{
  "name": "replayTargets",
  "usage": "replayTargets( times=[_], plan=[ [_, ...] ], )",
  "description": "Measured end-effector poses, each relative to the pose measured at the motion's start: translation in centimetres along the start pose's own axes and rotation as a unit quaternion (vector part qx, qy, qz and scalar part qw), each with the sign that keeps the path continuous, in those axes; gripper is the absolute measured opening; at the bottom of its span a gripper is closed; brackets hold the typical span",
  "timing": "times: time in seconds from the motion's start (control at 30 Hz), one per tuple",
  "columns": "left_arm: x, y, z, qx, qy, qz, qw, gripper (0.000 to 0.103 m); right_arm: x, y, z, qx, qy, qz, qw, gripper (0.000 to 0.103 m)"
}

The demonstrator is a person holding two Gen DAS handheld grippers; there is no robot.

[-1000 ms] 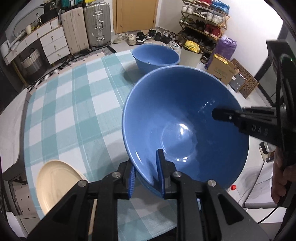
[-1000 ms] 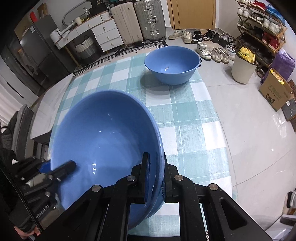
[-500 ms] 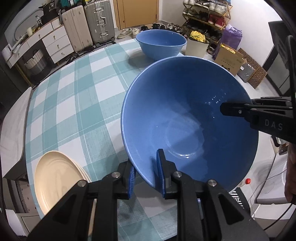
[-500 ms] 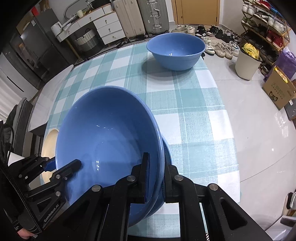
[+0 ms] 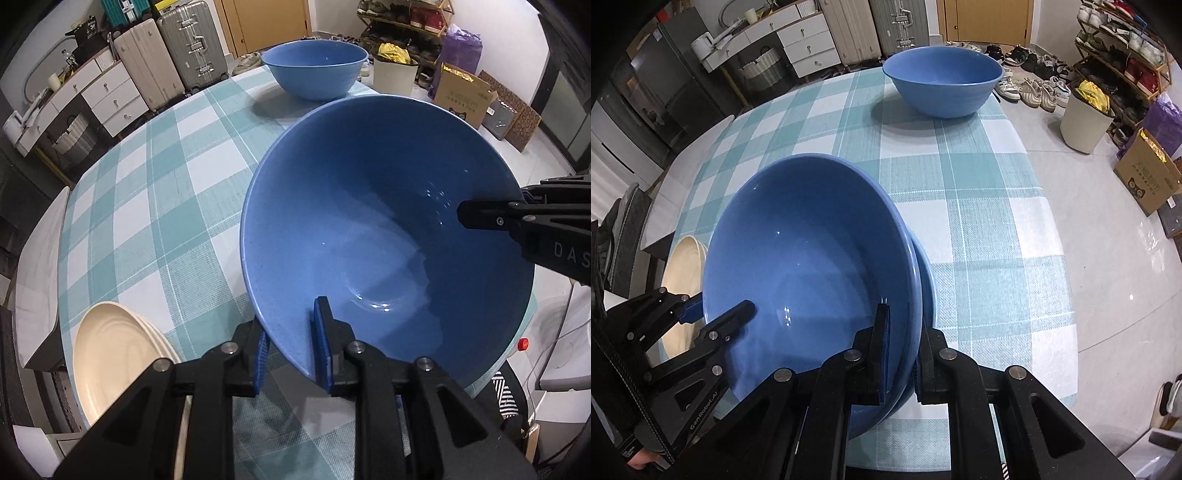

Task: Organize plates and bowls
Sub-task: 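Lower the second blue bowl into the placed blue bowl with both tools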

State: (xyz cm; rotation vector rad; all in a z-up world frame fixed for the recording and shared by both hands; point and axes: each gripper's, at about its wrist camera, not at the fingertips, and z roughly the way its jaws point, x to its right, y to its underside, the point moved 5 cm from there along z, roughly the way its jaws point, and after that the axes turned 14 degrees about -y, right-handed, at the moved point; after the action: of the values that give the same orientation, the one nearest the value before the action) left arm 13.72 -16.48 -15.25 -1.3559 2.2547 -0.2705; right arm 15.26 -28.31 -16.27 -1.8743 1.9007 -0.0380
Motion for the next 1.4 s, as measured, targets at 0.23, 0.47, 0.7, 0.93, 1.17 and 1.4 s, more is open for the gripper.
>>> replayTargets(
  times=[0.23, 0.47, 0.7, 0.93, 1.17, 1.4],
  plan=[
    [0.2, -0.1, 0.2, 0.002, 0.002, 0.001, 1.0000, 0.023, 0.0, 0.2, -0.1, 0.005, 0.003, -0.002, 1.000, 0.011],
    [0.1, -0.1, 0.6, -0.003, 0.005, -0.007, 1.0000, 0.026, -0.1, 0.1, -0.4, 0.007, 0.005, -0.006, 1.000, 0.012],
    [0.2, -0.2, 0.6, -0.004, 0.009, -0.012, 0.9999, 0.026, -0.3, 0.2, -0.9, 0.011, 0.012, -0.015, 1.000, 0.012],
    [0.0, -0.6, 0.6, -0.002, -0.017, 0.006, 0.9998, 0.034, 0.1, 0.8, -1.2, 0.020, -0.004, 0.000, 1.000, 0.012],
    [-0.1, -0.8, 1.3, -0.009, -0.014, 0.001, 0.9999, 0.034, -0.3, 0.7, -2.0, 0.033, -0.013, -0.001, 0.999, 0.014],
    [0.1, -0.8, 1.6, -0.016, -0.008, 0.001, 0.9998, 0.033, 0.2, 0.5, -2.5, 0.037, -0.009, 0.002, 0.999, 0.014]
  ],
)
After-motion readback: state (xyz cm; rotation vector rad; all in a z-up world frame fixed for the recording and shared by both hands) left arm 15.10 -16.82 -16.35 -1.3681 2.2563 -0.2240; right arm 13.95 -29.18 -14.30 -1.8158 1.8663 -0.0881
